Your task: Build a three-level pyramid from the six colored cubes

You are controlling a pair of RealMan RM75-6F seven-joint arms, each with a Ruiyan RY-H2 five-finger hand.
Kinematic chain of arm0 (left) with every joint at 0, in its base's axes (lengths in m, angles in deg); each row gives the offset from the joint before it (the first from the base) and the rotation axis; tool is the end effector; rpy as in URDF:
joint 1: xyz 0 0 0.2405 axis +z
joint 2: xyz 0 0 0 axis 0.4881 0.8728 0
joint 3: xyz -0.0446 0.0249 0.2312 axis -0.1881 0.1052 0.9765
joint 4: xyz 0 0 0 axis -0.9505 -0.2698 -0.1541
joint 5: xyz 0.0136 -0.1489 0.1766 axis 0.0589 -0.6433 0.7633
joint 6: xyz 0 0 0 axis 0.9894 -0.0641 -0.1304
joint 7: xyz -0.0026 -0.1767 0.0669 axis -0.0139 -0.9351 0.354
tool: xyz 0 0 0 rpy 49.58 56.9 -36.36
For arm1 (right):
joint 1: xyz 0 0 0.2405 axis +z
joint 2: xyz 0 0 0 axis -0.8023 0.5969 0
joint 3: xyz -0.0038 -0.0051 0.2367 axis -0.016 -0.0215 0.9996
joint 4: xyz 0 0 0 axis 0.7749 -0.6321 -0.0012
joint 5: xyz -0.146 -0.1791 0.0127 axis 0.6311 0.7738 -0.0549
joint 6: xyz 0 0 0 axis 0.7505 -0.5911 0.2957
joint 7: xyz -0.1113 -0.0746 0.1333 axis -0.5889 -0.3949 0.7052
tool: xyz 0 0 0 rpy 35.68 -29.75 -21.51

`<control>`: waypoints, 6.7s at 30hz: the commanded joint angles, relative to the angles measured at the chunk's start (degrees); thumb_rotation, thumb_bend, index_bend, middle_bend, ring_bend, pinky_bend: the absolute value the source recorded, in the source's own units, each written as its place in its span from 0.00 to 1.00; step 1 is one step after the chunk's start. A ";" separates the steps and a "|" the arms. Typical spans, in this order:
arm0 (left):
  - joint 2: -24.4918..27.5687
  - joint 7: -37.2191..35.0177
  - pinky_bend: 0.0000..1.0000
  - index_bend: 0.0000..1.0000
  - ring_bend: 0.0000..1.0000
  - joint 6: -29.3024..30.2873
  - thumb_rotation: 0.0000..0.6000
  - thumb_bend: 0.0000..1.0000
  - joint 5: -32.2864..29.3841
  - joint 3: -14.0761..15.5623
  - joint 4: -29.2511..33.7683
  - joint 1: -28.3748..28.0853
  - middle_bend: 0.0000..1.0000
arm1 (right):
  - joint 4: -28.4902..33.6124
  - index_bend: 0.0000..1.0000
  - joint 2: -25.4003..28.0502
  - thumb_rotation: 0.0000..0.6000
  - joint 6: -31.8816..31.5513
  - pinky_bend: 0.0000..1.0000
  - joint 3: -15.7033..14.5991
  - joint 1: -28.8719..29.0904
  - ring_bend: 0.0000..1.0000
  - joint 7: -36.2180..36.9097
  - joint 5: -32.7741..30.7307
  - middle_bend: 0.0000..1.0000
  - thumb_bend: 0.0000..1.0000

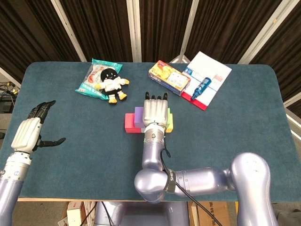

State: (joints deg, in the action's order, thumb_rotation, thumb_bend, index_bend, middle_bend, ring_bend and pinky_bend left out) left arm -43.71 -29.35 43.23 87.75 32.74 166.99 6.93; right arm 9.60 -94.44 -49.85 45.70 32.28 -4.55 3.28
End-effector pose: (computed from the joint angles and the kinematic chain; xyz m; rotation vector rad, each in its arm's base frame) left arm -0.1768 0.3111 0.1288 -1.3366 -1.1949 -1.1176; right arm 0.0967 -0.3857 -0.0010 1.5394 -1.0738 0.4949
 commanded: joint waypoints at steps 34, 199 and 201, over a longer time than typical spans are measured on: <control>0.33 -0.07 0.01 0.00 0.00 0.05 1.00 0.13 -0.70 -0.29 0.04 -0.02 0.06 | 0.75 0.00 -1.72 1.00 1.00 0.00 0.07 -1.08 0.26 0.74 1.62 0.43 0.50; 0.80 -1.62 0.00 0.00 0.00 2.02 1.00 0.13 0.09 -1.34 0.94 1.03 0.06 | 3.29 0.00 -5.19 1.00 6.17 0.00 -14.13 -12.98 0.00 10.63 29.64 0.00 0.32; 0.75 -1.51 0.00 0.00 0.00 1.99 1.00 0.13 0.14 -1.30 0.91 1.00 0.06 | 3.39 0.00 -5.01 1.00 6.15 0.00 -14.18 -13.19 0.00 10.45 29.65 0.00 0.32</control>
State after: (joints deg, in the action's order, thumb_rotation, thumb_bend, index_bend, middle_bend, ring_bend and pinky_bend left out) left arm -42.96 -30.86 45.22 87.88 31.44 167.90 7.94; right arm 12.97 -99.47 -43.69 31.53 19.09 5.92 32.93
